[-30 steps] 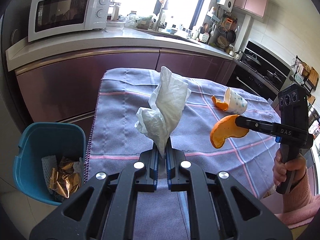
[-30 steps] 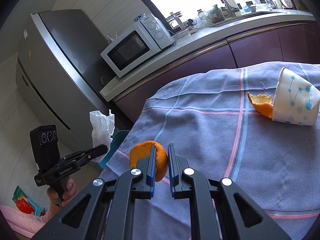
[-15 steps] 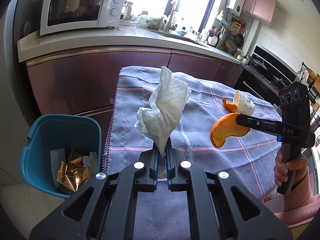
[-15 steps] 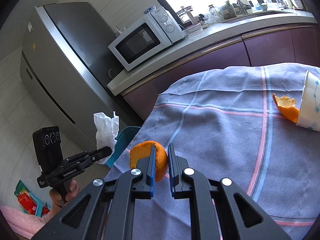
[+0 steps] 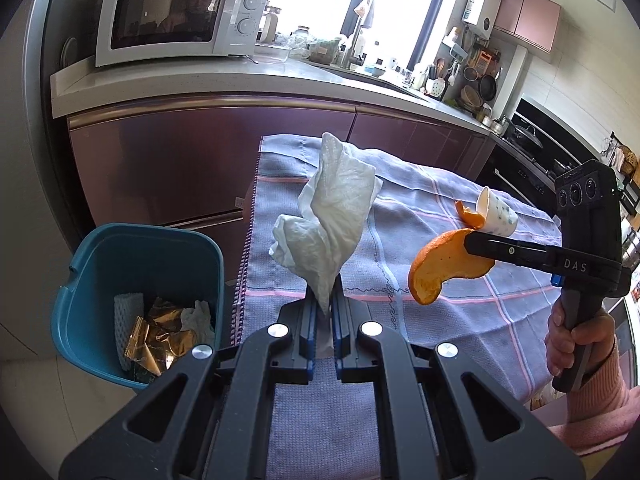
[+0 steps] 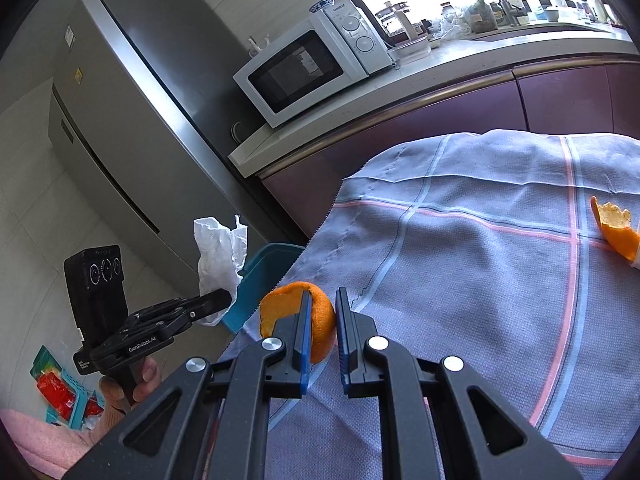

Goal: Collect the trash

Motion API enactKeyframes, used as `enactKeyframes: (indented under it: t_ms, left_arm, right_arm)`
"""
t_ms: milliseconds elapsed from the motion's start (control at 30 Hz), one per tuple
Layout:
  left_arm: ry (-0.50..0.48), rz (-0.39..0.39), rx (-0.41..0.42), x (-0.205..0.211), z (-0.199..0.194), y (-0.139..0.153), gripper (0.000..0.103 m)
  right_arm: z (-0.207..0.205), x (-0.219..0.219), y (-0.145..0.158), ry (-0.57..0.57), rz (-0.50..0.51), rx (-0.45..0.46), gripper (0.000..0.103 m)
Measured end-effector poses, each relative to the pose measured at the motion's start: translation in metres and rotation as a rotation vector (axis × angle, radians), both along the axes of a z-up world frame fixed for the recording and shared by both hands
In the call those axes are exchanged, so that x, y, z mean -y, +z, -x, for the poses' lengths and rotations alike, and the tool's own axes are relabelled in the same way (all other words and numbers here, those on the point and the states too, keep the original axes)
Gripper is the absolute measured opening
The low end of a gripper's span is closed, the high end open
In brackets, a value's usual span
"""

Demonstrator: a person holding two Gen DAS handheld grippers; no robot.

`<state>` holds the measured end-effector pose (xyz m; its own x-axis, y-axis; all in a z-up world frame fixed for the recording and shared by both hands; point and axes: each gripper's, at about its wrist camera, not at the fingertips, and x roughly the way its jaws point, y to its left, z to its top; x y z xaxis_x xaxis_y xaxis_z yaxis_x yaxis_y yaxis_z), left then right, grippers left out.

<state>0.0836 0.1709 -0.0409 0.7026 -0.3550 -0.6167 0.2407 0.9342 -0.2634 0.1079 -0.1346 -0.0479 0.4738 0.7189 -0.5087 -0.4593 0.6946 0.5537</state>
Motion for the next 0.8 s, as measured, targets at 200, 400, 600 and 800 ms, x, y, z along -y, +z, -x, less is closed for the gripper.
enactKeyframes:
  t_ms: [200,400,600,800]
  left_arm:
    - [0.016,-0.001,-0.001,-0.007,0.002,-0.001,0.007]
    - [0.029,-0.004,-0.007,-0.012,0.002,-0.004,0.007]
    - [0.039,0.000,-0.007,-0.019,0.002,-0.005,0.007]
    - [0.052,-0.001,-0.005,-0.023,0.004,-0.004,0.007]
  right_arm:
    - [-0.003,-0.007,-0.001,0.013,0.000,-0.004,0.010]
    - [-0.007,-0.014,-0.001,0.025,-0.003,-0.009,0.010]
    - [-0.010,-0.022,-0.001,0.039,-0.005,-0.012,0.010]
    - [-0.012,-0.032,-0.001,0.051,-0.001,-0.013,0.010]
